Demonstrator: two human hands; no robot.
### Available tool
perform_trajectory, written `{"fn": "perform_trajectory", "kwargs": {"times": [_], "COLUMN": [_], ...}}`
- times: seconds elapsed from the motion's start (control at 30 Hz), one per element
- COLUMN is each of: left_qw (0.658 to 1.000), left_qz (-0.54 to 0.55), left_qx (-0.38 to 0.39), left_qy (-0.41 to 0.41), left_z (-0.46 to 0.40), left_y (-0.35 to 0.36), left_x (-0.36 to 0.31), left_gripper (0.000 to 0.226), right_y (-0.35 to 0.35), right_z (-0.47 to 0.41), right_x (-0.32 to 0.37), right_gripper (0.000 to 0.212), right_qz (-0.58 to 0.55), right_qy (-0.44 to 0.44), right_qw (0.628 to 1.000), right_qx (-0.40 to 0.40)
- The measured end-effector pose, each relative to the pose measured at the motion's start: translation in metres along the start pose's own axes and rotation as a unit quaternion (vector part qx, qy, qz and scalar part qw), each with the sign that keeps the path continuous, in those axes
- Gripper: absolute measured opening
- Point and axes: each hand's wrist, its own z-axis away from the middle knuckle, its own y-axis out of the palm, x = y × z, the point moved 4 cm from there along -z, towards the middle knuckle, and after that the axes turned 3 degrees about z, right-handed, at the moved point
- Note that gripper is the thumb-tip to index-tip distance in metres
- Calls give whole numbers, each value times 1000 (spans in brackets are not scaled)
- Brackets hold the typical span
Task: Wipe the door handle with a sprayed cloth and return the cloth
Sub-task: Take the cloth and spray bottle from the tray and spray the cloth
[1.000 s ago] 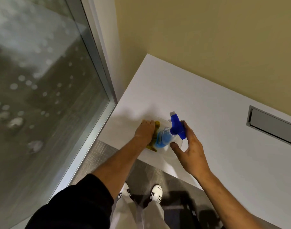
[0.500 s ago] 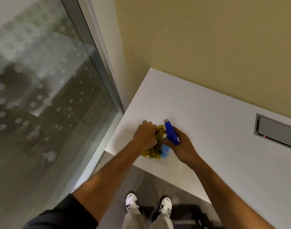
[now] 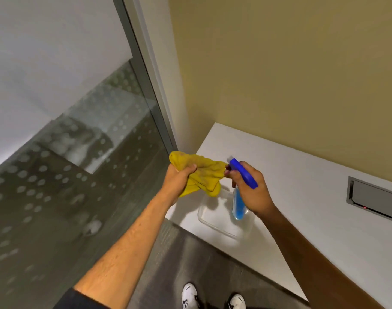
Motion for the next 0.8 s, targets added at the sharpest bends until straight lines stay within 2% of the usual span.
{"fn": "perform_trajectory", "kwargs": {"times": [0.1, 0.17, 0.23, 0.4, 0.53, 0.7, 0.8], "left_qw": [996, 994, 994, 993, 989, 989, 989], "left_qz": [84, 107, 109, 109, 108, 86, 77], "left_qx": [5, -3, -14, -34, -67, -90, -97], "left_qy": [22, 26, 22, 41, 71, 80, 77], "left_z": [23, 36, 49, 77, 91, 105, 112], "left_y": [8, 13, 16, 16, 10, 0, -2], "left_x": [-33, -48, -59, -83, -98, -103, -101], "left_gripper": [17, 32, 44, 31, 31, 40, 39], "right_y": [6, 10, 13, 15, 8, -5, -5], "right_z": [10, 19, 26, 40, 46, 50, 49], "right_x": [32, 52, 66, 88, 93, 98, 105], "right_gripper": [5, 12, 25, 30, 36, 38, 31], "right_qz": [15, 13, 18, 24, 36, 18, 12], "right_qy": [-8, -13, -16, -18, -14, -10, -17], "right_qw": [1000, 1000, 1000, 999, 998, 1000, 1000], "right_qx": [12, 0, -4, 28, 45, -12, -2]}}
